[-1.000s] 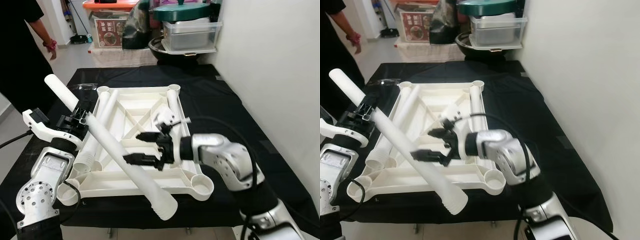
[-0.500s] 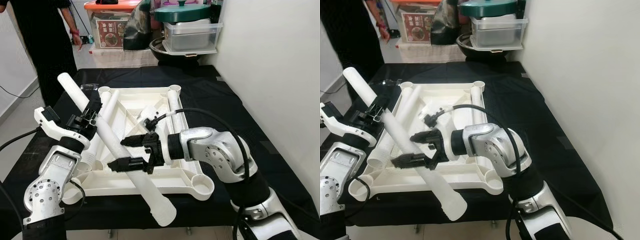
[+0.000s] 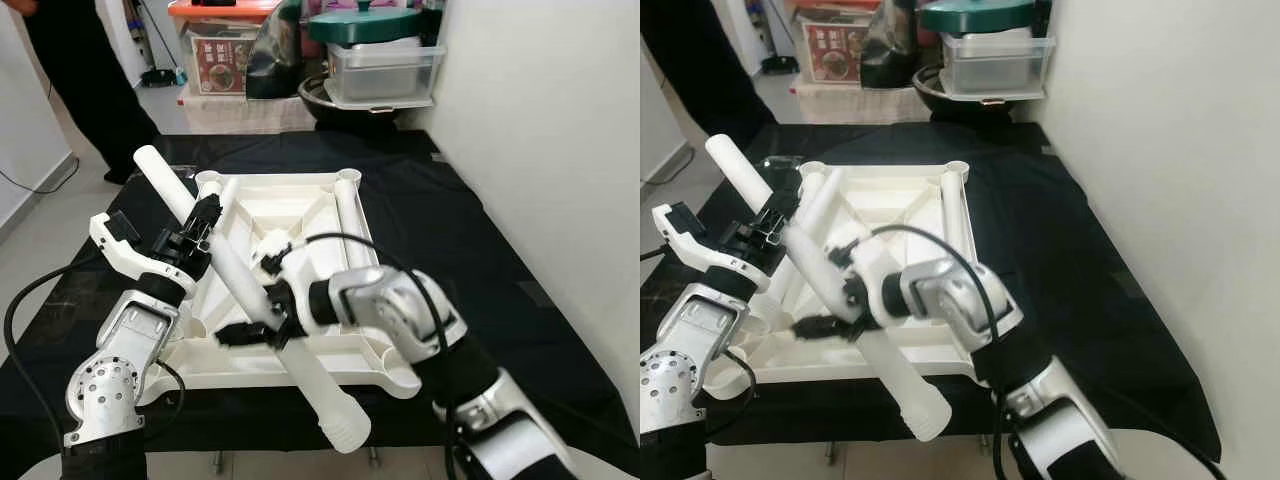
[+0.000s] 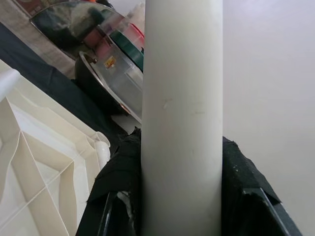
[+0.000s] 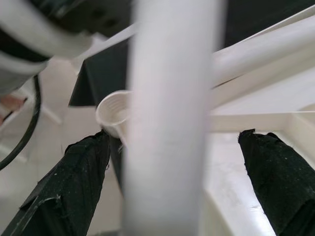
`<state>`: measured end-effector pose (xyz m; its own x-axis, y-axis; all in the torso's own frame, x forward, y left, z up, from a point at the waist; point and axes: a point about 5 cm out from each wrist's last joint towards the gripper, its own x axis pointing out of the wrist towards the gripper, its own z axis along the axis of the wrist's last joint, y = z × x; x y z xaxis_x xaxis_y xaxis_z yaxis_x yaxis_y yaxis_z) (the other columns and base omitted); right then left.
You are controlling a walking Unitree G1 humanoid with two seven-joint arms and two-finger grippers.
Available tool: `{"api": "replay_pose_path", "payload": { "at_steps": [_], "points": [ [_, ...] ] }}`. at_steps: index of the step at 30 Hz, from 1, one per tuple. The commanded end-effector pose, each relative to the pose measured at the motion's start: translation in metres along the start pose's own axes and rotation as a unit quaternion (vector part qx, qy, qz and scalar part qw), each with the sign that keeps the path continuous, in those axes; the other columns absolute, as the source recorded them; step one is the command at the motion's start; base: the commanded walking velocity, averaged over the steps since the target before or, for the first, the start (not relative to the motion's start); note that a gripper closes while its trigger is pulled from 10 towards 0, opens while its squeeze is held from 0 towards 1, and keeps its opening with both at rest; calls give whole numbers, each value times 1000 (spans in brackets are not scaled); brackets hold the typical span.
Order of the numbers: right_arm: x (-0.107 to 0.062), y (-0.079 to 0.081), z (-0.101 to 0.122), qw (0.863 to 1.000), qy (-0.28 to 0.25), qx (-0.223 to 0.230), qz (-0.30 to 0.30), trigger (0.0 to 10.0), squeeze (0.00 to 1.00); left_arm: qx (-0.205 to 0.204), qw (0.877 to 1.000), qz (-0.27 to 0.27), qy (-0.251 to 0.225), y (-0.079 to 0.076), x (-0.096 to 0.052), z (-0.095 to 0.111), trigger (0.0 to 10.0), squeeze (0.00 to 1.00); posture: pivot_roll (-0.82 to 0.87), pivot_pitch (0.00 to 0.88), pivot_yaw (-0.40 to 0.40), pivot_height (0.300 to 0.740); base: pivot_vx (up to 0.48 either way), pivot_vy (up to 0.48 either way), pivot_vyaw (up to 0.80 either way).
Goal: Building children table
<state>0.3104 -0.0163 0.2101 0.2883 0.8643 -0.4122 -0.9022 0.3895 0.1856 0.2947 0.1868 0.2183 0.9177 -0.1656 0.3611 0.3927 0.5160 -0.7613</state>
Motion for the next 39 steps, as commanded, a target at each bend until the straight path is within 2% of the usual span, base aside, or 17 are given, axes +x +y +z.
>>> {"api": "replay_pose_path", "payload": {
  "at_steps": [1,5,7,10,12,17,18,19,20,21,22,23,29,36,37,39],
  "points": [
    [-1,-3,3,1000,-7,7,-8,10000,0,-3,1000,-10,-2,-3,0,-1,10000,0,-1,0,-20,740,0,0,0],
    [0,0,2,1000,-6,14,-1,10000,0,-5,1000,-10,0,-3,1,-3,10000,0,-7,0,-15,740,0,0,0],
    [6,12,-3,999,4,25,26,10000,0,-7,1000,-14,3,-5,3,-5,10000,0,-9,0,-12,740,0,0,0],
    [8,17,-5,999,10,30,38,10000,0,-7,1000,-16,4,-6,4,-5,10000,0,-9,0,-12,740,0,0,0],
    [15,27,-12,997,25,34,59,10000,0,-5,1000,-21,5,-8,7,-5,10000,0,-7,0,-13,740,0,0,0],
    [21,34,-18,996,39,35,73,10000,0,-3,1000,-23,5,-9,8,-4,10000,0,-6,0,-14,740,0,0,0],
    [23,37,-19,995,43,34,81,9059,0,-3,1000,-24,5,-9,8,-4,10000,0,-4,0,-15,740,0,0,0],
    [23,37,-19,995,43,34,81,9059,0,-3,1000,-24,5,-9,8,-4,10000,0,-4,0,-15,740,0,0,0],
    [25,40,-21,995,47,30,85,7098,0,-3,1000,-24,5,-9,9,-5,10000,0,-5,0,-16,740,0,0,0],
    [27,40,-22,995,49,28,83,2941,0,-3,1000,-25,5,-10,9,-5,10000,0,-2,0,-18,740,0,0,0],
    [27,40,-22,995,49,28,83,2941,0,-3,1000,-25,5,-10,9,-5,10000,0,-2,0,-18,740,0,0,0],
    [28,40,-22,995,50,27,80,0,0,-3,1000,-25,5,-11,9,-6,10000,0,-2,0,-18,740,0,0,0],
    [29,33,-27,997,47,27,52,0,0,1,1000,-31,5,-15,11,-6,10000,0,1,0,-16,740,0,0,0],
    [29,31,-29,998,44,29,44,0,0,42,999,-18,22,-14,14,-10,10000,0,0,0,-11,740,0,0,0],
    [27,30,-28,998,39,30,42,0,0,44,998,-27,22,-16,14,-10,10000,1000,0,0,-9,740,0,0,0],
    [27,28,-27,998,36,31,40,0,0,43,998,-34,22,-17,14,-11,10000,1000,0,0,-9,740,0,0,0]
  ]
}}
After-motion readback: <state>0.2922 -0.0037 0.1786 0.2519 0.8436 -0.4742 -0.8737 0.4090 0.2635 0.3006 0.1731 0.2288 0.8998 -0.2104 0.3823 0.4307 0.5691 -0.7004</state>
